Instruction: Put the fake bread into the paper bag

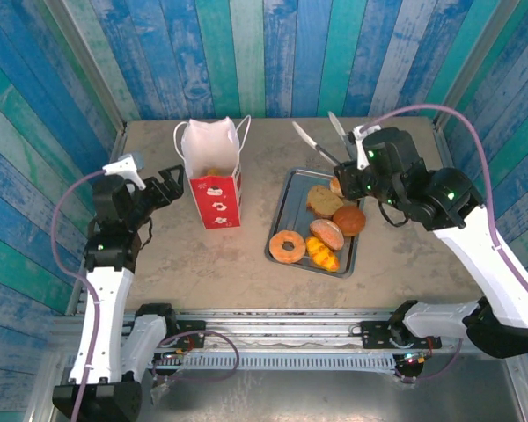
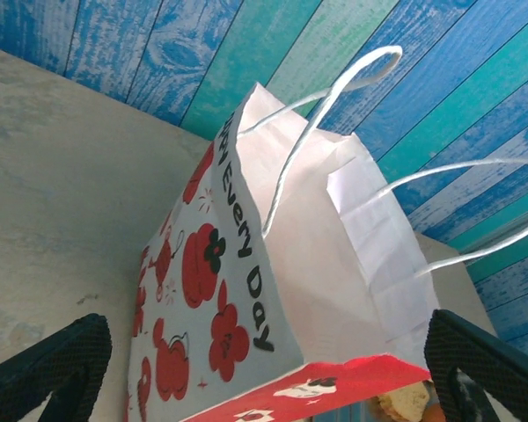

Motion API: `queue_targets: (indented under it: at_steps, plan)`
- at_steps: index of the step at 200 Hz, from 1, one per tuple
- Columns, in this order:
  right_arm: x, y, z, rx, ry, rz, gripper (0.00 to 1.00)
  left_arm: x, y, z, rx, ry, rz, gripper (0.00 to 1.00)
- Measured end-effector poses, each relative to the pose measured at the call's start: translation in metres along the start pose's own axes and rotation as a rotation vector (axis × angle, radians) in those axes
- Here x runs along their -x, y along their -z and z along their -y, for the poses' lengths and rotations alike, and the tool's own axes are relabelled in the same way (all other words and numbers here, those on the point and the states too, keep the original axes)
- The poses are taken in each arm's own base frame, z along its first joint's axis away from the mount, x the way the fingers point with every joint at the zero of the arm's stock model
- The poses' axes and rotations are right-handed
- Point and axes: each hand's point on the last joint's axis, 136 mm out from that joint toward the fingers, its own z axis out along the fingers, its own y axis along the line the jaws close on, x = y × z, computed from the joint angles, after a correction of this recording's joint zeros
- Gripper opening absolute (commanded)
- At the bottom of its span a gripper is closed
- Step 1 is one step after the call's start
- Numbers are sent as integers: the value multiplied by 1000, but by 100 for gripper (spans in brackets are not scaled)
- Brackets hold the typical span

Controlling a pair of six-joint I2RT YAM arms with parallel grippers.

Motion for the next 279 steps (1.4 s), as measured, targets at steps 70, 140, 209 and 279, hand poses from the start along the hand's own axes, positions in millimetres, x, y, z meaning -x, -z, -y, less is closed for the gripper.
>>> queue_targets:
  at_steps: [70,140,209,279]
  plan:
    - [-55,-39,83,-194,8,-205,49,-13,15,-13,55,-65,16,94]
    - [-78,-51,119,-299,205,-321,48,-10,24,-14,63,-128,61,94]
    - [-93,-69,146,-405,488,-475,47,0,30,-13,75,-160,114,94]
    - [-105,-95,145,-432,765,-596,47,4,29,-14,83,-163,136,94]
